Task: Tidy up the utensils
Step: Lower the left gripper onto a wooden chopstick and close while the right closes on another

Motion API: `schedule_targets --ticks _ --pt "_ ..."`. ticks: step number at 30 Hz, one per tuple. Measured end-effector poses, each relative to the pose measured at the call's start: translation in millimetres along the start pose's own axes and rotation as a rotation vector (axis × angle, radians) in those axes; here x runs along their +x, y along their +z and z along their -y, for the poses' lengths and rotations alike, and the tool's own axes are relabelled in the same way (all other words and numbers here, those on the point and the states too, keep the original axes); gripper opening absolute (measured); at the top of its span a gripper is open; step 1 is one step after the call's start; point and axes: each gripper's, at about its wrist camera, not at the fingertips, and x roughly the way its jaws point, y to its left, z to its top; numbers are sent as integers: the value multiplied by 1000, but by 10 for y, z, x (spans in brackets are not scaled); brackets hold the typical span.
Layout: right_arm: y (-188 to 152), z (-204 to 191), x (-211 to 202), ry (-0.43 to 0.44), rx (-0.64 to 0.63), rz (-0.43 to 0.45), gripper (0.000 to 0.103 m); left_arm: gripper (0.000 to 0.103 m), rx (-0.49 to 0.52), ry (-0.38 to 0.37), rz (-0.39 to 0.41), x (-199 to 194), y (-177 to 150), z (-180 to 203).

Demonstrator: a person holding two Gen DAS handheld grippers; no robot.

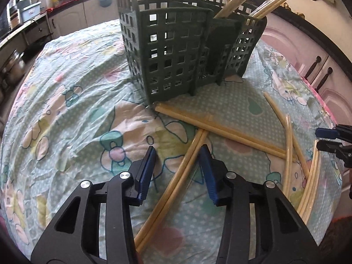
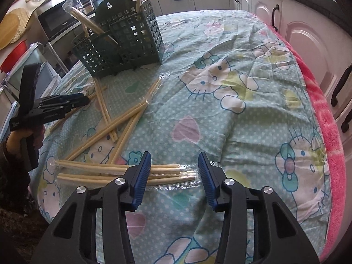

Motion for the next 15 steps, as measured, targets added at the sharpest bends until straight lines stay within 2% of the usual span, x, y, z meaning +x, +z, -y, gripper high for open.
schedule_targets --ticks 5,11,12,14,15 --pt "-13 9 14 -8 2 -2 43 32 -2 -10 1 59 66 3" --pt "-24 29 15 -10 7 3 43 18 33 -16 -9 60 70 70" --pt "-24 24 18 -10 7 4 41 15 33 -14 -10 54 64 65" --pt "-27 23 17 -11 3 10 28 13 23 -16 -13 42 52 47" --pt "-27 22 14 2 4 12 17 11 18 -18 -14 33 43 37"
